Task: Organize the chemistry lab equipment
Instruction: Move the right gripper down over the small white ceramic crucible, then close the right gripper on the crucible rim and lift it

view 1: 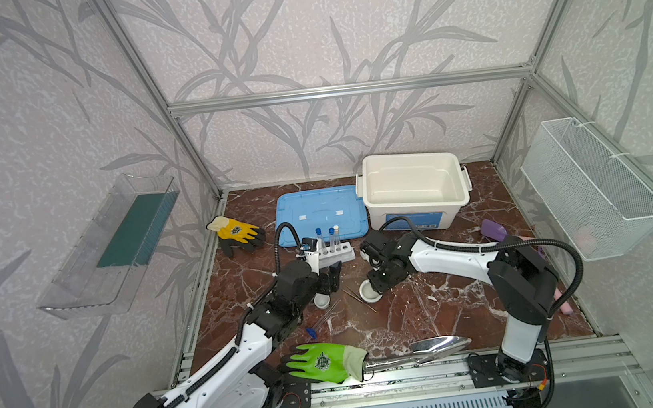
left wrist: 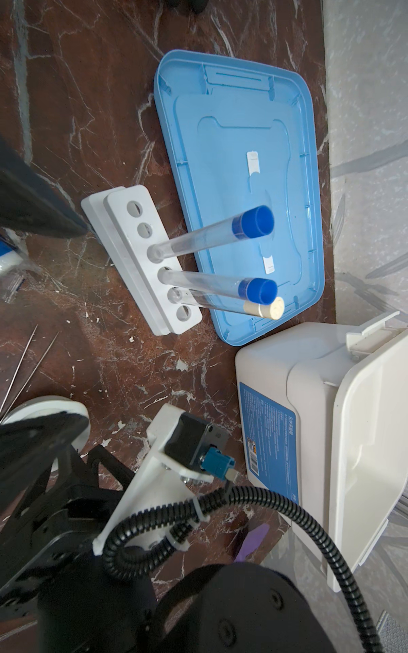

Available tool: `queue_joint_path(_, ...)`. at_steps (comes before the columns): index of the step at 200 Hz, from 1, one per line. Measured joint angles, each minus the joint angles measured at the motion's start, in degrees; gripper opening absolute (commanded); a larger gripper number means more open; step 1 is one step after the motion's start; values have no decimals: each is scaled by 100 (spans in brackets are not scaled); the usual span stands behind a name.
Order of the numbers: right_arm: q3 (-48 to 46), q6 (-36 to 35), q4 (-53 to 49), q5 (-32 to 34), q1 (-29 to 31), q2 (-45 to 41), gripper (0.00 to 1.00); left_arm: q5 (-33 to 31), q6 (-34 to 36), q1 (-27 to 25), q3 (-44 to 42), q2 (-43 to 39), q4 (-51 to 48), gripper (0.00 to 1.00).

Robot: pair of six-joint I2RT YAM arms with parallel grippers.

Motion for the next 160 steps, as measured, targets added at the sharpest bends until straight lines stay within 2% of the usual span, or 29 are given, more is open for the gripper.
queue_joint_path(46, 4, 17, 2, 2, 0, 44, 34, 33, 0, 2, 0, -2, 0, 78)
queue_joint_path(160, 105, 22, 9, 7, 22, 232, 25, 72, 0, 26, 0, -15, 0, 77)
